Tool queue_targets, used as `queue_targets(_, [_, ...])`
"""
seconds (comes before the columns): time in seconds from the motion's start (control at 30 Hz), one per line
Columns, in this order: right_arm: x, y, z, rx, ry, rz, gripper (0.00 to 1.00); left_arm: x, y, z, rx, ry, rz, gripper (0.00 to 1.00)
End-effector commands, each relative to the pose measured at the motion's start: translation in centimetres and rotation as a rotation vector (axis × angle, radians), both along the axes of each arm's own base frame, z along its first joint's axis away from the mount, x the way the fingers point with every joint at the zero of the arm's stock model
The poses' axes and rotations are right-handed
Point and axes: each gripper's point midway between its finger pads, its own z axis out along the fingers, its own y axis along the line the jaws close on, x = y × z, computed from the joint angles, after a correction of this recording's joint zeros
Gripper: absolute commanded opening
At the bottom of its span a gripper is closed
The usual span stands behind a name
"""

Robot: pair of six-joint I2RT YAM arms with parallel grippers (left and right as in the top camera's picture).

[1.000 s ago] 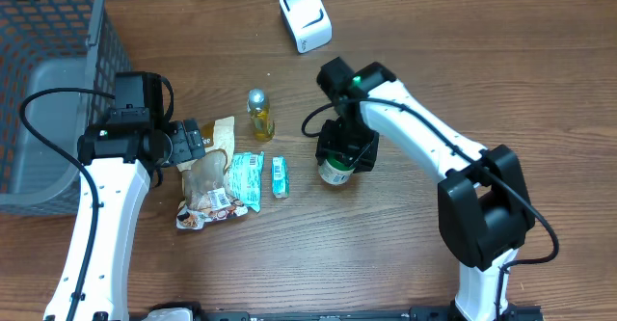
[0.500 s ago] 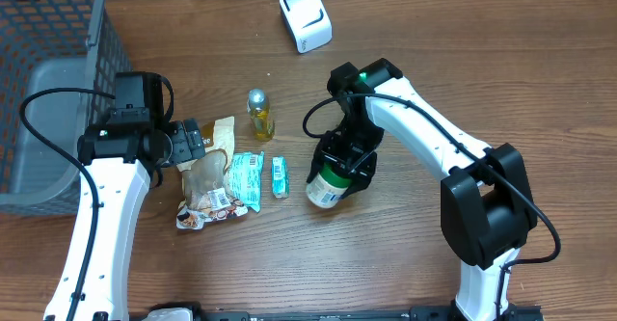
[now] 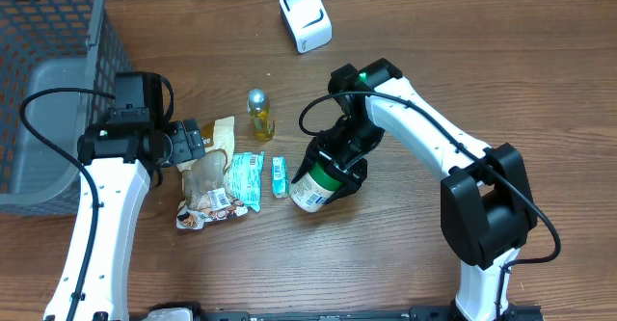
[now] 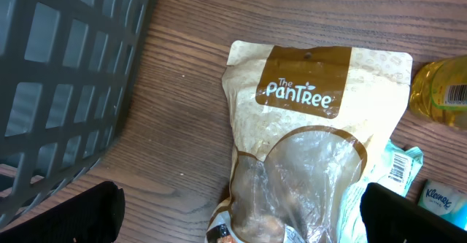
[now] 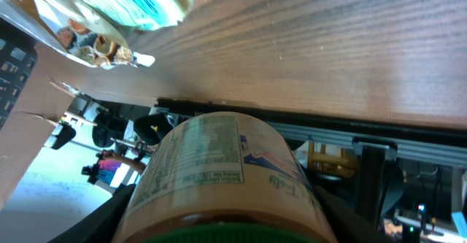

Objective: Scan the item barcode
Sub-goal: 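Lift the jar and tilt it with the right gripper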

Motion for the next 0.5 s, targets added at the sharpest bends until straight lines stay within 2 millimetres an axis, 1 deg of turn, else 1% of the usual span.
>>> queue_targets(0.0, [0.1,0.6,1.5,0.051,0.011,-0.018,0.37,0.4,0.0,0.7,0.002,-0.016,-0.014,1.00])
queue_targets(0.13, [-0.3,0.4,1.6,0.040,0.033,-0.019,0.37,0.4,0.0,0.7,0.002,-0.016,-0.014,0.99])
queue_targets(0.3, [-0.9,0.6,2.3,0.056,0.082,-0.031,0.37,0.4,0.0,0.7,0.003,-0.016,-0.014,1.00])
queue_targets(0.47, [-0.9,0.6,2.3,0.054,0.084,-0.031,0.37,0.4,0.0,0.7,0.002,-0.016,-0.014,1.00])
